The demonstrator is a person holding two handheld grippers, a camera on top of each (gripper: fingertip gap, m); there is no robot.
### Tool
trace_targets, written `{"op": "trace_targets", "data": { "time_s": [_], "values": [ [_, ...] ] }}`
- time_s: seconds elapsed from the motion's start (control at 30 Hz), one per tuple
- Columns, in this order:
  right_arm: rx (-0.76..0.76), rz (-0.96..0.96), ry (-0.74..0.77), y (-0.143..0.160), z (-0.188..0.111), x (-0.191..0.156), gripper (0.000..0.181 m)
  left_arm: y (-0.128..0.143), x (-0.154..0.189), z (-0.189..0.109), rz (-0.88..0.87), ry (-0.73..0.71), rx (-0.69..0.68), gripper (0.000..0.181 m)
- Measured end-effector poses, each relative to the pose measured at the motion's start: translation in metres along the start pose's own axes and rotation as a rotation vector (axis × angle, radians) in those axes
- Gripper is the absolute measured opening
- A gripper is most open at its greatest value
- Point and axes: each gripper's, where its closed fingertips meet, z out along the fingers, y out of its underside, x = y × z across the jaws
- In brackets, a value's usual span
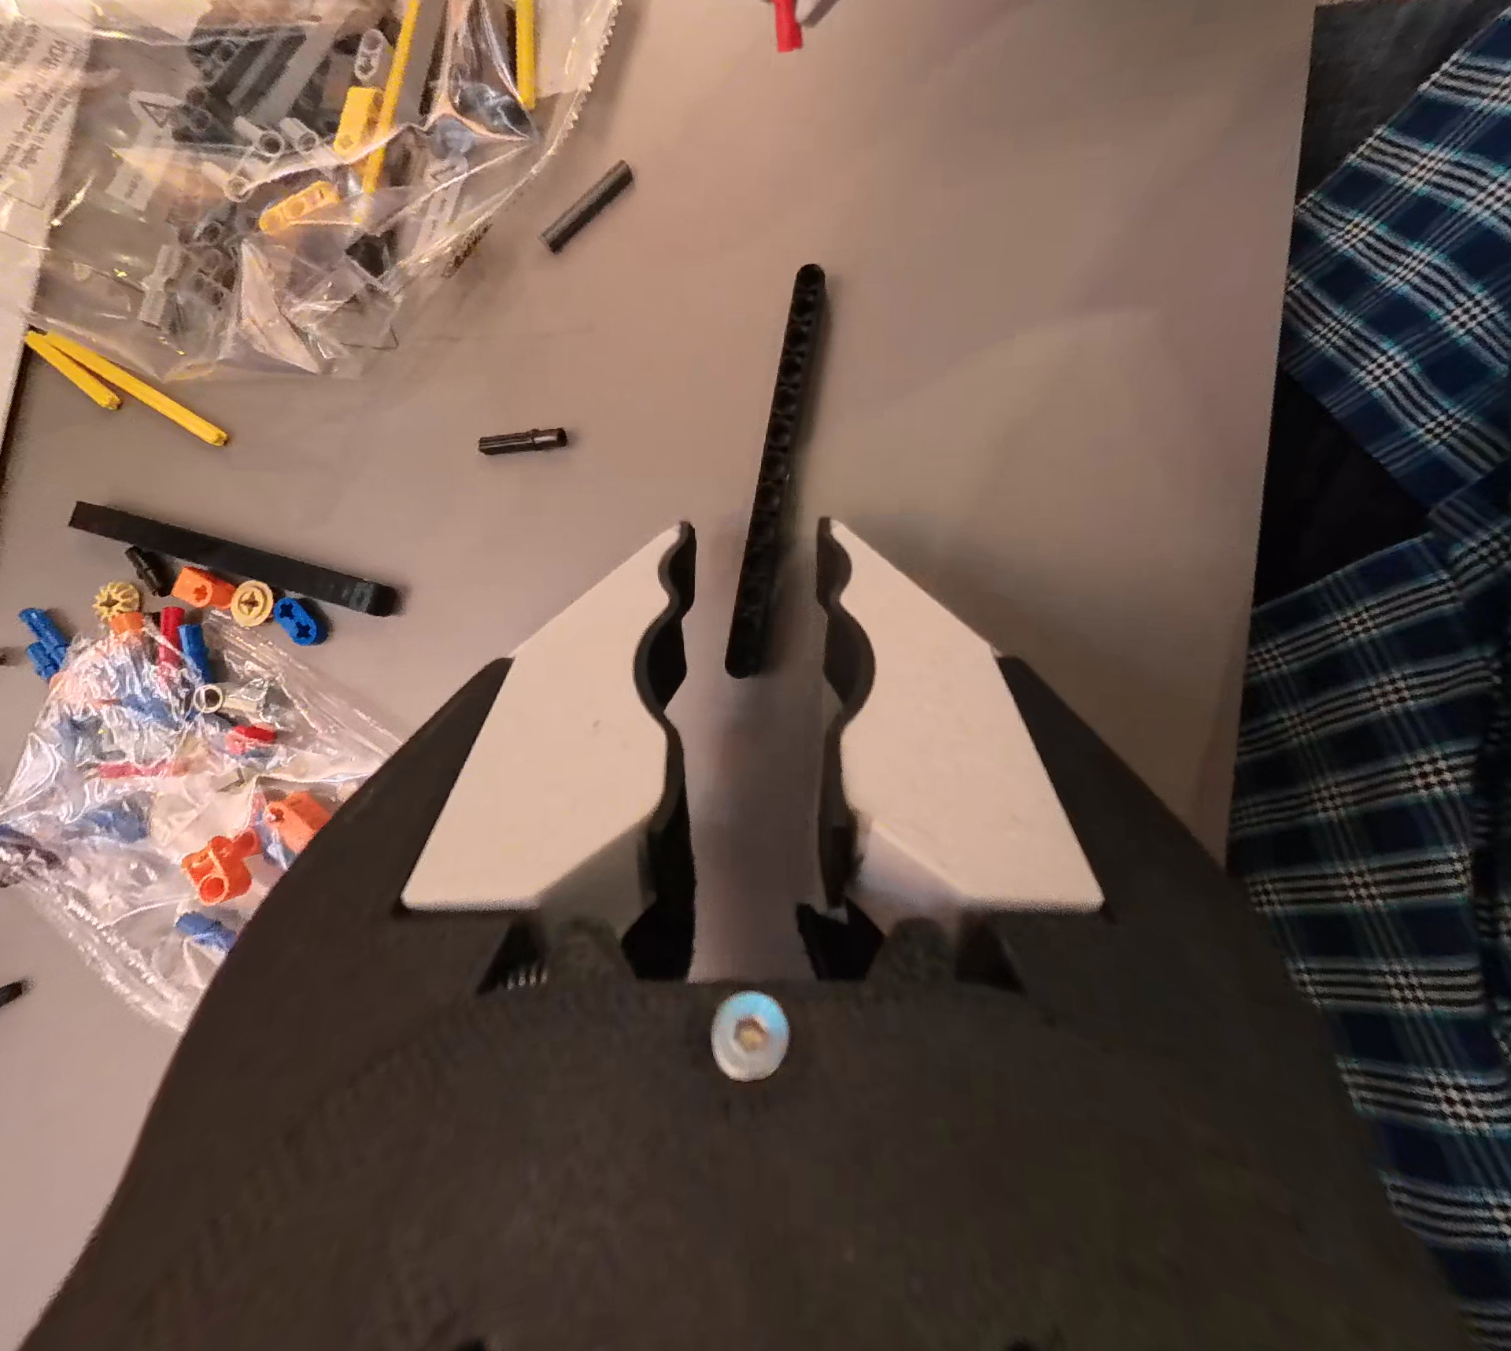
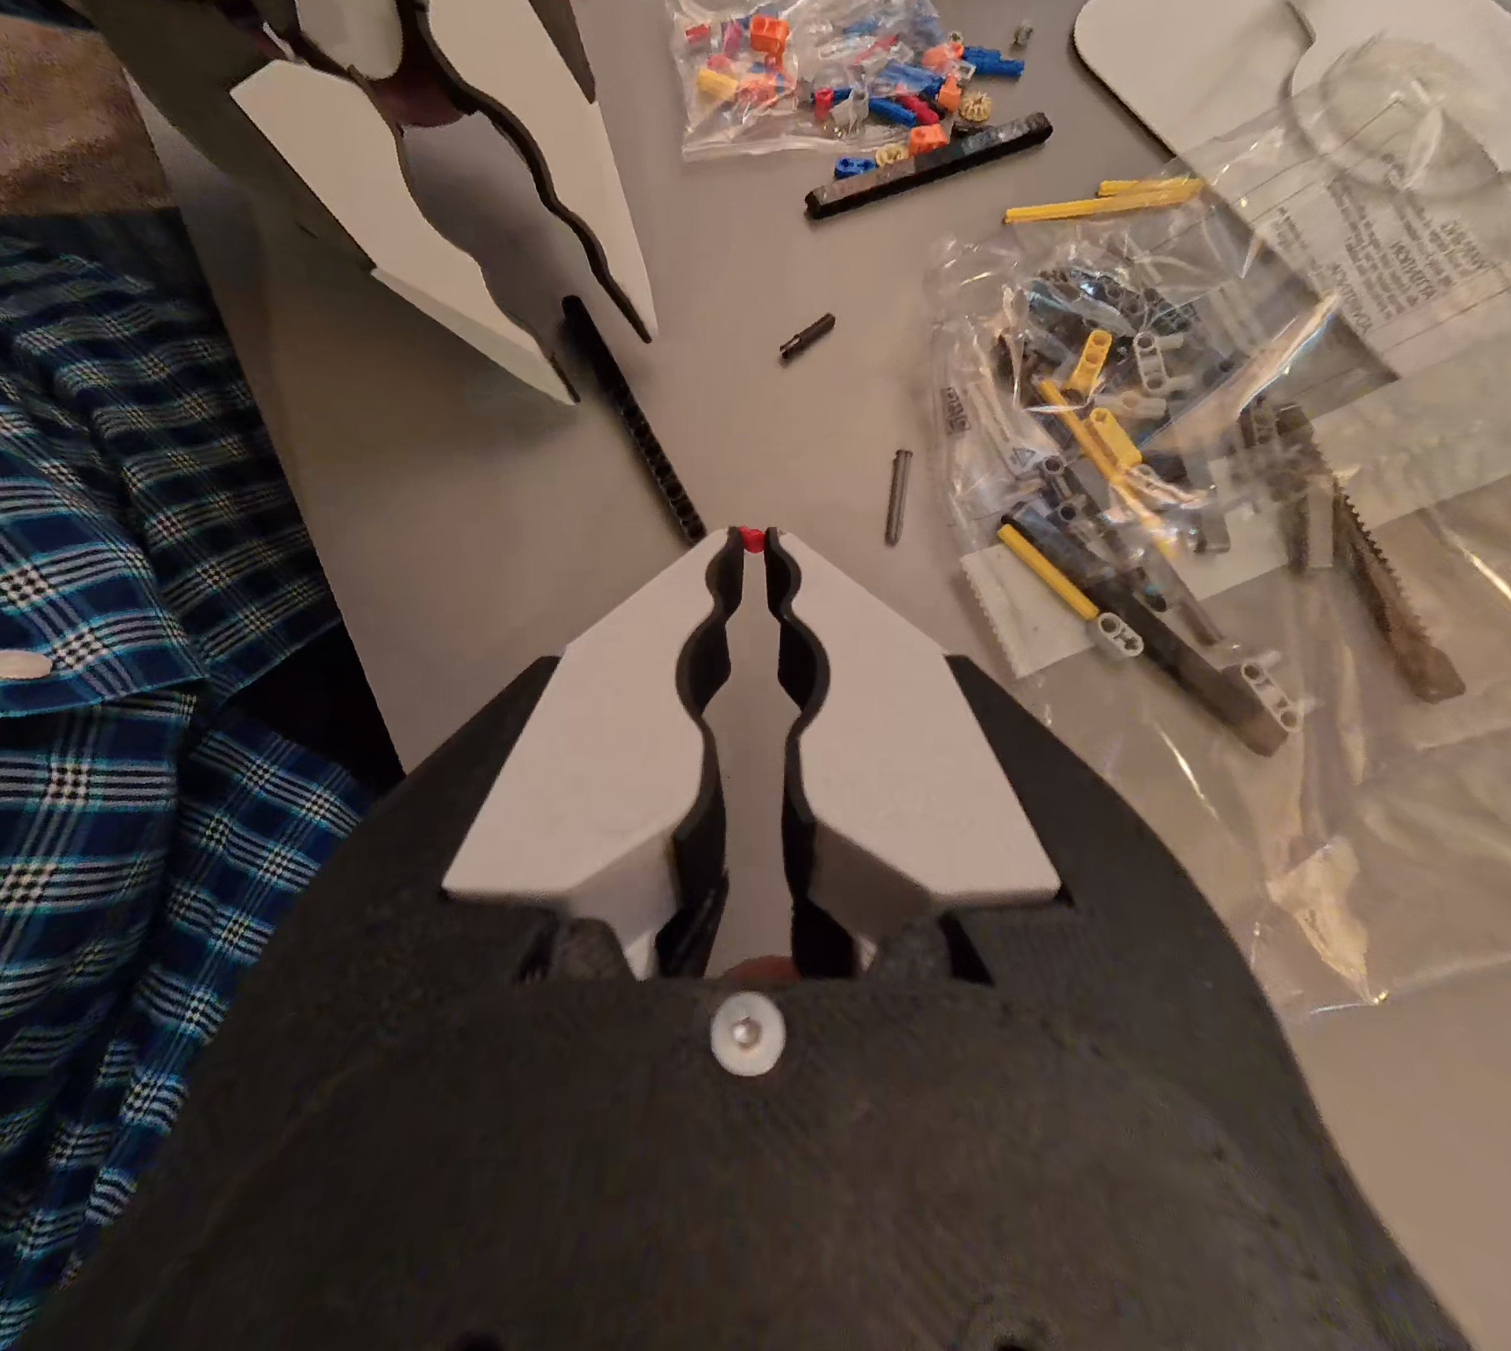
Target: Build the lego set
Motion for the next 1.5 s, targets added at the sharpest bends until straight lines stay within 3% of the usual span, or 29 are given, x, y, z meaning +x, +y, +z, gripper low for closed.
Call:
{"op": "trace_targets", "data": {
  "time_s": [0.03, 0.43, 0.63, 0.93, 1.1, 1.27, 1.37, 1.5],
  "values": [
    [-0.009, -0.004, 0.001, 0.003, 0.001, -0.001, 0.002, 0.002, -0.001, 0.001, 0.013, -0.009, -0.013, 0.027],
    [-0.003, 0.002, -0.011, 0.007, 0.005, -0.002, 0.002, -0.001, -0.001, 0.007, -0.032, -0.039, -0.054, 0.005],
    [0.025, 0.020, -0.019, 0.004, 0.001, 0.000, 0.002, -0.008, 0.006, 0.003, -0.325, 0.157, -0.017, 0.005],
    [0.037, 0.012, -0.025, 0.004, -0.002, 0.002, 0.002, -0.004, 0.001, 0.009, -0.356, 0.156, -0.035, 0.005],
    [0.044, 0.006, -0.030, 0.004, -0.003, 0.001, 0.002, -0.005, -0.004, 0.007, -0.411, 0.155, -0.009, 0.019],
    [0.058, 0.007, -0.029, 0.002, -0.005, 0.002, 0.002, -0.015, -0.011, 0.003, -0.306, 0.042, 0.015, 0.040],
    [0.060, 0.007, -0.032, 0.003, -0.005, 0.003, 0.002, -0.022, -0.011, 0.005, -0.093, -0.083, -0.022, 0.046],
    [0.062, 0.004, -0.037, 0.002, -0.004, 0.001, 0.002, -0.021, -0.003, 0.018, 0.090, -0.144, -0.099, 0.032]
  ]
}}
